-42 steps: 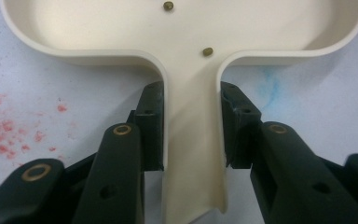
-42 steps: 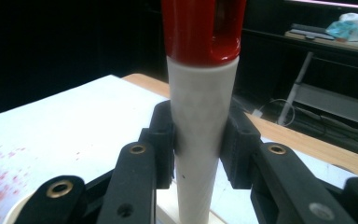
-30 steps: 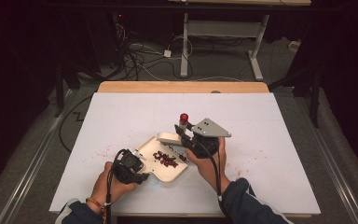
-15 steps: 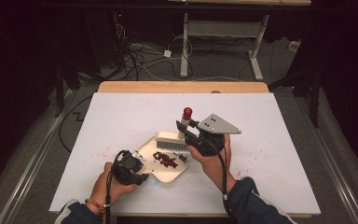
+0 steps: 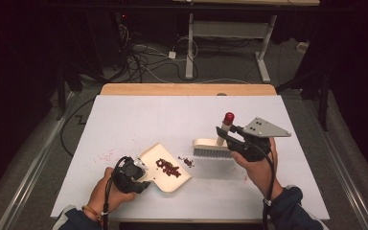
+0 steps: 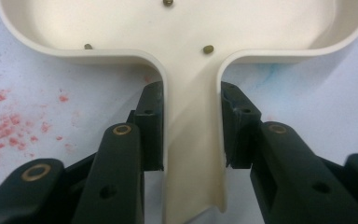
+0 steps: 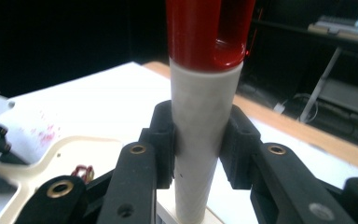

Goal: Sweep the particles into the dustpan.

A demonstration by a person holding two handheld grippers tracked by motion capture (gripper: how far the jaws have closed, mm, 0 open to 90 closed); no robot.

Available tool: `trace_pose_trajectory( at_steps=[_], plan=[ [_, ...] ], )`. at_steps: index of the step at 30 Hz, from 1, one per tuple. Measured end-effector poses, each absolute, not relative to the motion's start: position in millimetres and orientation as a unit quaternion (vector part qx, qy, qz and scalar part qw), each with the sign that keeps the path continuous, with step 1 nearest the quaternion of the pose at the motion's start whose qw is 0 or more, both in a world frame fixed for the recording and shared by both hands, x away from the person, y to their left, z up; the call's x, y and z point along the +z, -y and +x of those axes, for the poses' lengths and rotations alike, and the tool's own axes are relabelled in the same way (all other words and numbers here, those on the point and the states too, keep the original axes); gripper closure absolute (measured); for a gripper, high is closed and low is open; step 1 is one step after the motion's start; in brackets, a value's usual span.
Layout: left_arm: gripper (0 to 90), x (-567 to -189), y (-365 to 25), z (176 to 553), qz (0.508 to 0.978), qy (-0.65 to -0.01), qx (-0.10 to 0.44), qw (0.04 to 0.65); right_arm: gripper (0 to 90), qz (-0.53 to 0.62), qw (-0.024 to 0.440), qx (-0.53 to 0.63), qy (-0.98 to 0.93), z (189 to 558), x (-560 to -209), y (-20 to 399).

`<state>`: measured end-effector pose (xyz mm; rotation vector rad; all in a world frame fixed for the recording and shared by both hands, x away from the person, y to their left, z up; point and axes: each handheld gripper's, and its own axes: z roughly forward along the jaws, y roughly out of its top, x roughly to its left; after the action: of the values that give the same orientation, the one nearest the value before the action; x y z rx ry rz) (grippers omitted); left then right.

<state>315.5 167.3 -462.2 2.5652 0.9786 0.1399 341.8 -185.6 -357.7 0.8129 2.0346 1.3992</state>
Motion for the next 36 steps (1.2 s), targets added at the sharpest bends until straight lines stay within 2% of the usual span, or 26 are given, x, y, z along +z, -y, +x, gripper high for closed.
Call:
trace_pose_trajectory(
  at_steps=[8, 17, 22, 30, 32, 36],
  plan=[
    [64.0, -461.6, -164.2, 316.2, 0.918, -0.345, 0.055, 0.186, 69.9, 0.288, 0.246, 0.501, -0.778, 337.9, -367.8, 196.1],
    [64.0, -460.3, -157.5, 320.0, 0.921, -0.343, 0.057, 0.176, 69.9, 0.264, 0.261, 0.506, -0.779, 336.8, -371.4, 154.1],
    [64.0, -460.7, -158.5, 320.5, 0.92, -0.343, 0.055, 0.18, 69.9, 0.254, 0.226, 0.533, -0.775, 336.0, -369.9, 139.4],
    [64.0, -461.6, -160.4, 320.1, 0.916, -0.35, 0.052, 0.187, 70.0, 0.267, 0.244, 0.549, -0.753, 334.6, -359.3, 146.3],
    [64.0, -461.4, -159.8, 320.0, 0.917, -0.35, 0.053, 0.185, 70.0, 0.285, 0.262, 0.552, -0.738, 337.3, -358.7, 150.3],
    [64.0, -461.3, -159.2, 320.2, 0.917, -0.351, 0.053, 0.183, 69.9, 0.318, 0.325, 0.53, -0.716, 342.2, -368.6, 147.7]
  ],
)
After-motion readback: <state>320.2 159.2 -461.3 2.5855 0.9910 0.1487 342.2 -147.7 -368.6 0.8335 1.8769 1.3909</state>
